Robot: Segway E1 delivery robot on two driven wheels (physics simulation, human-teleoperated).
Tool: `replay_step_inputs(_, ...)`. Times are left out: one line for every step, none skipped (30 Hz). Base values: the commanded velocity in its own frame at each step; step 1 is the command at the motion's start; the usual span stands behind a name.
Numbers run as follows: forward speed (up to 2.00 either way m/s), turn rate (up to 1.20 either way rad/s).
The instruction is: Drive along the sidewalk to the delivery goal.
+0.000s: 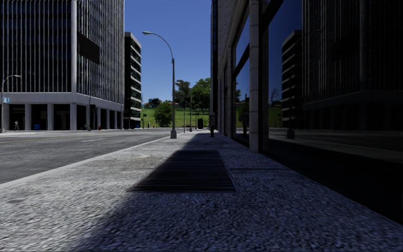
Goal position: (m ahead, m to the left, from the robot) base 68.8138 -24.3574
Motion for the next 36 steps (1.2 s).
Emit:
replay_step_inputs(2.0,0.0)
replay_step_inputs(2.0,0.0)
replay_step_inputs(2.0,0.0)
replay_step_inputs(2.0,0.0)
replay_step_inputs(2.0,0.0)
replay_step_inputs(2.0,0.0)
replay_step_inputs(2.0,0.0)
replay_step_inputs(2.0,0.0)
replay_step_inputs(2.0,0.0)
replay_step_inputs(2.0,0.0)
replay_step_inputs(2.0,0.0)
replay_step_inputs(2.0,0.0)
replay_step_inputs(2.0,0.0)
replay_step_inputs(2.0,0.0)
replay_step_inputs(2.0,0.0)
replay_step_inputs(2.0,0.0)
replay_step_inputs(2.0,0.0)
replay_step_inputs(2.0,0.0)
replay_step_inputs(2.0,0.0)
replay_step_inputs(2.0,0.0)
replay_step_inputs(2.0,0.0)
replay_step_inputs(2.0,0.0)
replay_step_inputs(2.0,0.0)
replay_step_inputs(2.0,0.0)
replay_step_inputs(2.0,0.0)
replay_step_inputs(2.0,0.0)
replay_step_inputs(2.0,0.0)
replay_step_inputs(2.0,0.0)
replay_step_inputs(2.0,0.0)
replay_step_inputs(2.0,0.0)
replay_step_inputs(2.0,0.0)
replay_step_inputs(2.0,0.0)
replay_step_inputs(2.0,0.0)
replay_step_inputs(2.0,0.0)
replay_step_inputs(2.0,0.0)
replay_step_inputs(2.0,0.0)
